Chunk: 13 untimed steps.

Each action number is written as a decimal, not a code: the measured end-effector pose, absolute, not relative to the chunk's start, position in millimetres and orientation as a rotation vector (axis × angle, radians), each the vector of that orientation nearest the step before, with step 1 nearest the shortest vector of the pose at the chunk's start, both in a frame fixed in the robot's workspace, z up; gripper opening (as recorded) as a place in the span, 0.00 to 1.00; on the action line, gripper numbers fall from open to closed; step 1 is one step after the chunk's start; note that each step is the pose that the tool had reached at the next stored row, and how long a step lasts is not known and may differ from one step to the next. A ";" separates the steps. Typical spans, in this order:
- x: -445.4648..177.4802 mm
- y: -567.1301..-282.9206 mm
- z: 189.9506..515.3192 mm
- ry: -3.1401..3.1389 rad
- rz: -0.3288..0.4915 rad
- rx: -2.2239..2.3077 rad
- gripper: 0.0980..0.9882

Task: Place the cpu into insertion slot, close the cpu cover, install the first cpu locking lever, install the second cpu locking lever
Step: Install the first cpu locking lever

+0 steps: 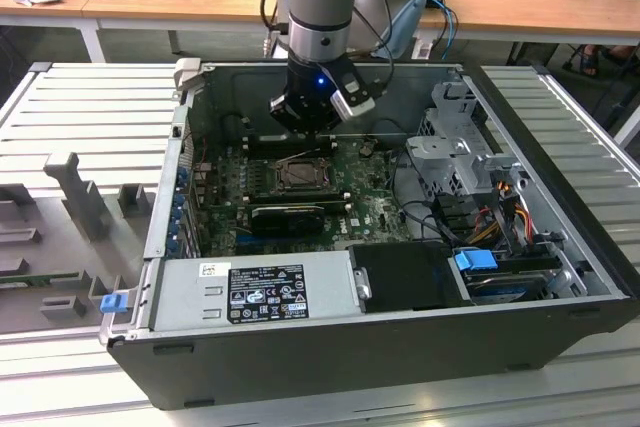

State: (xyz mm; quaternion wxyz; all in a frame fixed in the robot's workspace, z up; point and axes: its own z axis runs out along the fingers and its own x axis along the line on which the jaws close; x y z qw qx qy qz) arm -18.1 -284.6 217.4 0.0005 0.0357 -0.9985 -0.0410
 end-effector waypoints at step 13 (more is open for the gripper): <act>-15.3 -284.6 204.5 -3.136 -0.128 0.106 0.01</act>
